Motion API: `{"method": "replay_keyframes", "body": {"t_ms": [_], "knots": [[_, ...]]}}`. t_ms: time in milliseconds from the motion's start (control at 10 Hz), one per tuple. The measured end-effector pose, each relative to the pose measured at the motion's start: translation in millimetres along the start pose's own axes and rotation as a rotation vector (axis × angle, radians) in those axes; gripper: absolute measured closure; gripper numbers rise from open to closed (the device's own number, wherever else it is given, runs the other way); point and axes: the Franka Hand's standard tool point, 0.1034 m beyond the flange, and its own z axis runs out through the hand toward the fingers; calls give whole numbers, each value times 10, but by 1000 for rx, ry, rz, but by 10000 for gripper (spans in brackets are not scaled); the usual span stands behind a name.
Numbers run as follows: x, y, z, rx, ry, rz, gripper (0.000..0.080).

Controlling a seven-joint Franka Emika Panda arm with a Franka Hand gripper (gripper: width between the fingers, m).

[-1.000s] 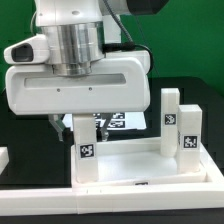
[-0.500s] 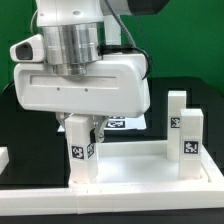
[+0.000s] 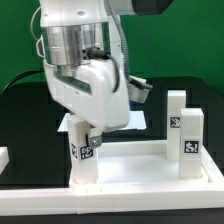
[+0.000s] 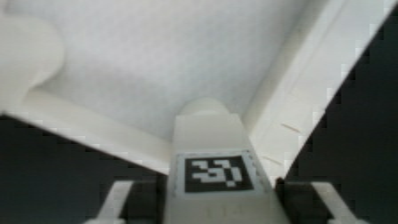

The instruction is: Assemble desk

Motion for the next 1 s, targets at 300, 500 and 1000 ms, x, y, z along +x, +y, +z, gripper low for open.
{"method": "replay_keyframes", "body": {"t_ms": [300, 500, 1000], "knots": [[-29, -58, 3, 9, -35, 418, 511], [-23, -62, 3, 7, -31, 583, 507], [-30, -55, 5, 5, -23, 716, 496]]}}
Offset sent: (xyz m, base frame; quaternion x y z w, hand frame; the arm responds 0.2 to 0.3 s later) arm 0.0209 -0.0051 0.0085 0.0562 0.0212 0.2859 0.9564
